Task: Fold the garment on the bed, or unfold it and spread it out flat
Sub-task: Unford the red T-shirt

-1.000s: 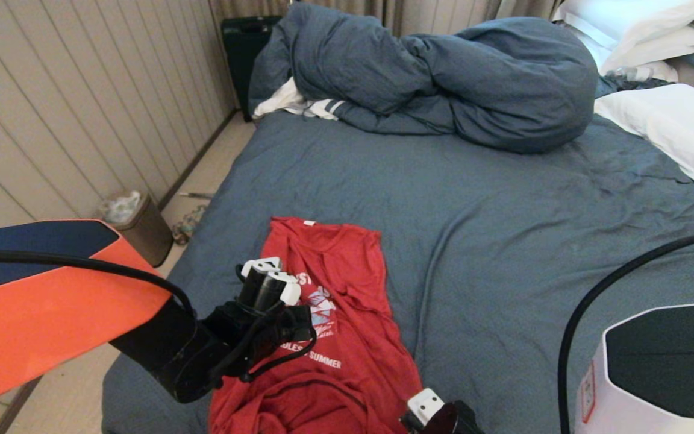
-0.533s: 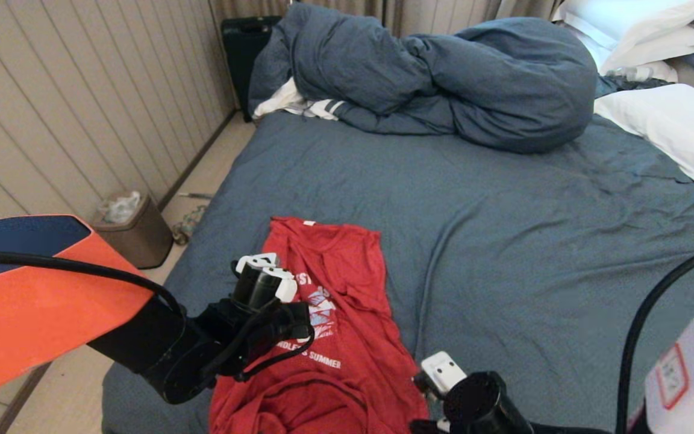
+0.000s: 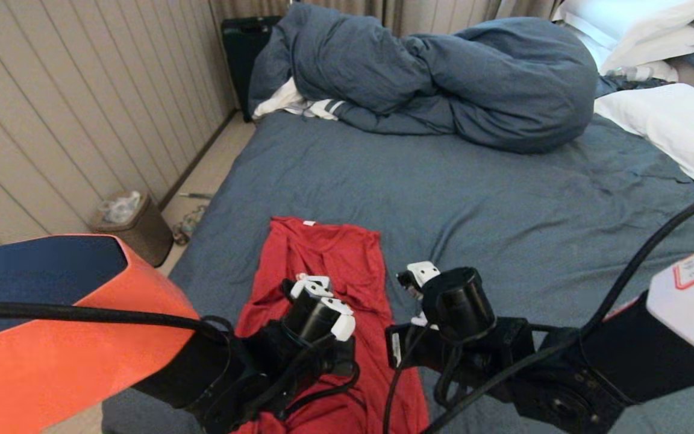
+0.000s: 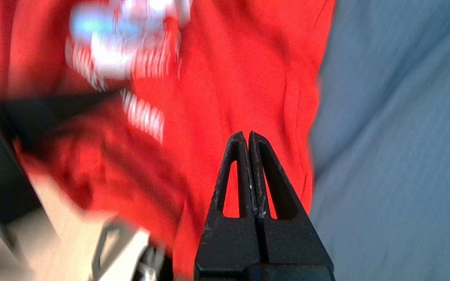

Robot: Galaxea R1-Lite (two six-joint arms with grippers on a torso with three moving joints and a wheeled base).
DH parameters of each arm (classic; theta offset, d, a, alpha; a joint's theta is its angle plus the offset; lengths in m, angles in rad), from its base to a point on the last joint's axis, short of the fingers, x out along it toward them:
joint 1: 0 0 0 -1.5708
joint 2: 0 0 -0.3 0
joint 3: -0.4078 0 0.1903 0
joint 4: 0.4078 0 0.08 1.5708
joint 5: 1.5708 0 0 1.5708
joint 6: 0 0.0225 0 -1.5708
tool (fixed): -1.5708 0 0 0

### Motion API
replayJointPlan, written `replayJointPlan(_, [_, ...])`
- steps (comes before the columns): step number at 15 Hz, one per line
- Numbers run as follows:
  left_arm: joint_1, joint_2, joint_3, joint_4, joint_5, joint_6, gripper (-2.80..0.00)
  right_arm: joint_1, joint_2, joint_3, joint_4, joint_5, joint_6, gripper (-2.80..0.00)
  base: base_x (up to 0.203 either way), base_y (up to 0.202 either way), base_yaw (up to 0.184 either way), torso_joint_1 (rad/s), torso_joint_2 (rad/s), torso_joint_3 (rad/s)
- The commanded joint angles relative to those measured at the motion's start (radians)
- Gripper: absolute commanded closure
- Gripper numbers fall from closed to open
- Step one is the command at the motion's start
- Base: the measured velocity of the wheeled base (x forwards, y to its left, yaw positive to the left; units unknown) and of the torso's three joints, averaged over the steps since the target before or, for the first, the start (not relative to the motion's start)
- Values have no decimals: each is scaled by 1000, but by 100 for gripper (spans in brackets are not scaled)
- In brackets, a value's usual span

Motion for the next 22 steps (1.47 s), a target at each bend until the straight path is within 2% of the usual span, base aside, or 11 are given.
replayJointPlan(1, [-18, 60, -17, -4, 7, -3, 0, -21, 57, -97, 30, 2, 2, 0, 0, 0, 0, 0, 0, 0])
replayJointPlan(4, [-16, 84, -6, -13, 77, -4, 0, -61, 127, -260, 115, 19, 1, 0, 0, 0, 0, 0, 0, 0])
replayJointPlan(7, [-14, 77, 46, -17, 78, -9, 0, -75, 177, -381, 215, 37, -4, 0, 0, 0, 0, 0, 0, 0])
replayJointPlan(9, [-16, 77, 69, -27, 78, -13, 0, -75, 198, -402, 224, 46, -4, 0, 0, 0, 0, 0, 0, 0])
replayJointPlan(11, [-38, 74, 143, -50, 70, -34, 0, -75, 224, -435, 225, 48, -3, 0, 0, 0, 0, 0, 0, 0])
replayJointPlan(14, [-136, 70, 220, -53, 67, -45, 0, -105, 222, -448, 226, 48, -4, 0, 0, 0, 0, 0, 0, 0])
replayJointPlan(18, [-315, 42, 267, -44, 75, -75, 0, -125, 217, -453, 228, 48, -6, 0, 0, 0, 0, 0, 0, 0])
replayJointPlan(22, [-438, 35, 316, -42, 75, -83, 0, -130, 228, -475, 231, 48, -8, 0, 0, 0, 0, 0, 0, 0])
